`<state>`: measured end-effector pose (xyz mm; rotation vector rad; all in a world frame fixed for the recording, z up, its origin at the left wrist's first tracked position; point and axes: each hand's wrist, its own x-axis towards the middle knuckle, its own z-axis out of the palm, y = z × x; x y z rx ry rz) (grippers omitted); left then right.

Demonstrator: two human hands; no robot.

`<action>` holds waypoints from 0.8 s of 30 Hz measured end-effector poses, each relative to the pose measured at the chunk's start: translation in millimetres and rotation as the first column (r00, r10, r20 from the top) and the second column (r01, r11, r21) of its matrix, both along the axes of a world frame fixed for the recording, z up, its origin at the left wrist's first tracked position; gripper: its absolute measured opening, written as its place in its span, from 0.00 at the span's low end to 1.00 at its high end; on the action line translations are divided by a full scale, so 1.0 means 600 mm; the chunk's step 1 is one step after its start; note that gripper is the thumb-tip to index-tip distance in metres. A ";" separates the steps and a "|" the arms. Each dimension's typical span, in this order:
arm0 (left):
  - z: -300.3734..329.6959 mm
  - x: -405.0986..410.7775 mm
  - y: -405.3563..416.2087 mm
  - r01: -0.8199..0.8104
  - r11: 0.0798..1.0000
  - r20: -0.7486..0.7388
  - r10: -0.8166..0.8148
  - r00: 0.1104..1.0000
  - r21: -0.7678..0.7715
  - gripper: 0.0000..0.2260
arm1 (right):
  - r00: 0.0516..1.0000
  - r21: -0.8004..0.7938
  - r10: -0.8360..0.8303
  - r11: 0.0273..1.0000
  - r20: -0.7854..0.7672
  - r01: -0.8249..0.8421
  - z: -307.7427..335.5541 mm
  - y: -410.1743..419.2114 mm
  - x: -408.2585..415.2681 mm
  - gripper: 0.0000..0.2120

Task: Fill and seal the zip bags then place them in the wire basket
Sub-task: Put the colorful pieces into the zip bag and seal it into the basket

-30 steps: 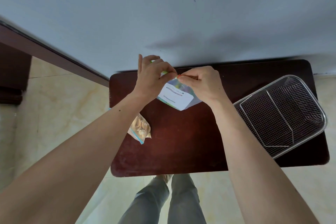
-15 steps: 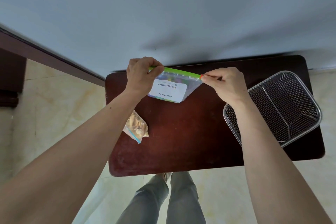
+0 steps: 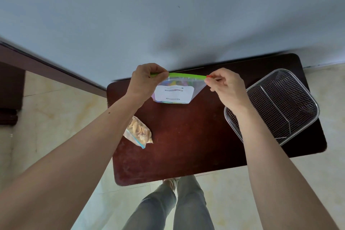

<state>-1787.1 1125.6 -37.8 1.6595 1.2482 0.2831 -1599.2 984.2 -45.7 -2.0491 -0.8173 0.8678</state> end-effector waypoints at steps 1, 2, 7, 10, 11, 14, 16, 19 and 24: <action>0.006 0.006 -0.003 0.014 1.000 0.012 -0.014 1.000 0.007 0.02 | 1.000 0.009 -0.022 1.000 -0.002 0.022 0.007 -0.006 0.003 0.03; 0.011 0.014 -0.006 0.025 1.000 0.018 -0.025 1.000 0.017 0.02 | 0.999 0.020 -0.043 0.999 0.002 0.043 0.014 -0.014 0.008 0.03; 0.037 0.069 -0.037 0.124 0.991 0.072 -0.126 0.989 0.044 0.03 | 0.983 0.075 -0.180 0.981 0.036 0.177 0.049 -0.076 0.043 0.07; 0.049 0.119 -0.062 0.206 0.978 0.125 -0.210 0.970 0.042 0.06 | 0.968 0.087 -0.245 0.967 0.047 0.240 0.068 -0.121 0.074 0.07; 0.054 0.140 -0.075 0.232 0.972 0.135 -0.236 0.962 0.041 0.07 | 0.961 0.099 -0.273 0.959 0.053 0.267 0.074 -0.139 0.089 0.06; 0.064 0.197 -0.111 0.283 0.959 0.156 -0.285 0.946 0.036 0.07 | 0.931 0.146 -0.362 0.925 0.050 0.351 0.086 -0.186 0.128 0.03; 0.070 0.234 -0.139 0.300 0.953 0.165 -0.301 0.939 0.030 0.06 | 0.908 0.165 -0.419 0.898 0.028 0.409 0.090 -0.215 0.158 0.03; 0.070 0.276 -0.176 0.300 0.954 0.144 -0.300 0.943 0.025 0.06 | 0.887 0.185 -0.462 0.870 -0.020 0.457 0.084 -0.239 0.202 0.04; 0.051 0.315 -0.230 0.240 0.970 0.120 -0.233 0.965 -0.043 0.06 | 0.901 0.168 -0.434 0.886 -0.028 0.432 0.057 -0.240 0.268 0.03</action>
